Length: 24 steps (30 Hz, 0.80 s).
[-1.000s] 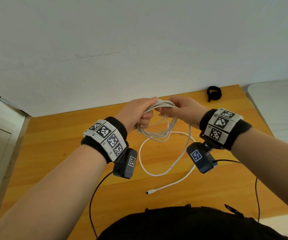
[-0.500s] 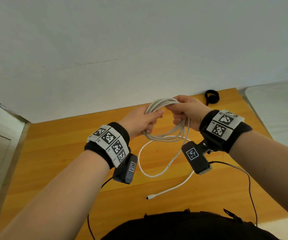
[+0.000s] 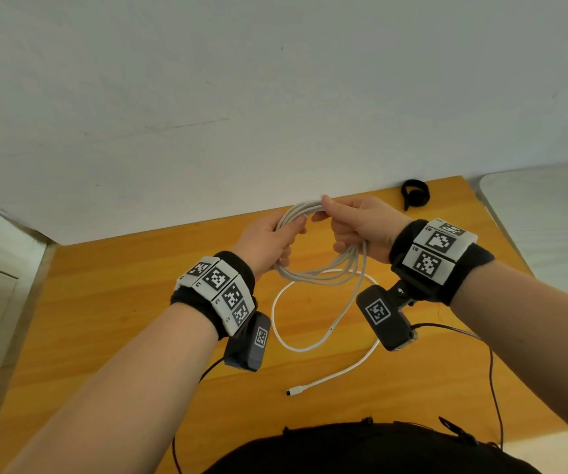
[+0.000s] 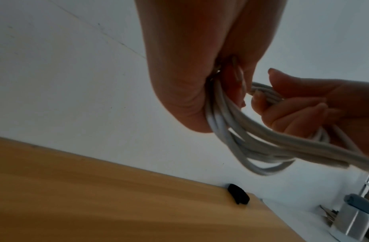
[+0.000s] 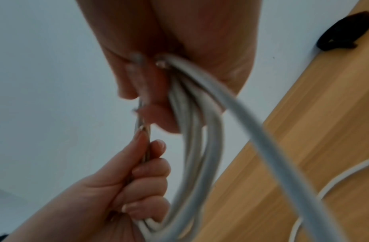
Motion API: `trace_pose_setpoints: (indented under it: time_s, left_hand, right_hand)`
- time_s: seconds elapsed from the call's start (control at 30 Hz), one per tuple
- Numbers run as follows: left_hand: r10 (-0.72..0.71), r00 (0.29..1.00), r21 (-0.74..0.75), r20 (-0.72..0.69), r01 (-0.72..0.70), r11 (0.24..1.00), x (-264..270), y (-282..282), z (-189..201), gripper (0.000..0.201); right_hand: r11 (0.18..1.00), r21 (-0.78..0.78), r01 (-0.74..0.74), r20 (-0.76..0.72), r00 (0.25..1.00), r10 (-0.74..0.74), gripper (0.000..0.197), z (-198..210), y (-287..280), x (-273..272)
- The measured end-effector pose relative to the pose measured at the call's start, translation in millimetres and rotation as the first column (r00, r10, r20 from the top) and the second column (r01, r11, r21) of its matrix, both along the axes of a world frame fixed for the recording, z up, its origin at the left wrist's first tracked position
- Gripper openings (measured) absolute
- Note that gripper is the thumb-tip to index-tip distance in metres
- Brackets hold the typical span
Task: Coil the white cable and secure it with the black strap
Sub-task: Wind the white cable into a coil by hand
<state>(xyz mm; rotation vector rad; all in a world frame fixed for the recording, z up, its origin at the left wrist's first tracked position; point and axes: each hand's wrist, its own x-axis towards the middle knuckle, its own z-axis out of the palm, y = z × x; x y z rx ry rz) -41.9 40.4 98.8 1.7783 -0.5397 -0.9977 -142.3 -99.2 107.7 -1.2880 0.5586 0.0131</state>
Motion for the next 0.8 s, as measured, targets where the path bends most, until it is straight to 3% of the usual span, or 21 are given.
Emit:
trace_pose_setpoints:
  time_s: [0.13, 0.4, 0.63, 0.7, 0.8]
  left_hand:
    - [-0.042, 0.975, -0.013, -0.218, 0.04, 0.999, -3.9, 1.7, 7.2, 0.027]
    - [-0.17, 0.927, -0.026, -0.333, 0.171, 0.985, -8.5, 0.7, 28.9, 0.034]
    - [0.118, 0.973, -0.074, -0.201, -0.135, 0.988, 5.0, -1.5, 19.0, 0.032]
    - [0.14, 0.971, -0.072, -0.192, -0.156, 0.985, 4.2, -2.5, 16.4, 0.033]
    - [0.066, 0.944, -0.065, -0.325, -0.092, 0.994, 1.1, -3.0, 21.3, 0.033]
  right_hand:
    - [0.983, -0.099, 0.152, -0.001, 0.988, -0.153, 0.033, -3.8, 1.2, 3.2]
    - [0.969, -0.153, 0.194, 0.05, 0.981, -0.189, 0.035, -5.6, 3.5, 9.5]
    - [0.974, -0.168, 0.149, 0.007, 0.989, -0.15, 0.045, -2.4, 9.4, 13.6]
    - [0.977, -0.17, 0.127, -0.007, 0.991, -0.131, 0.046, -2.0, 10.1, 14.7]
    - [0.976, -0.156, 0.153, -0.009, 0.988, -0.157, 0.045, -4.1, 5.8, 13.0]
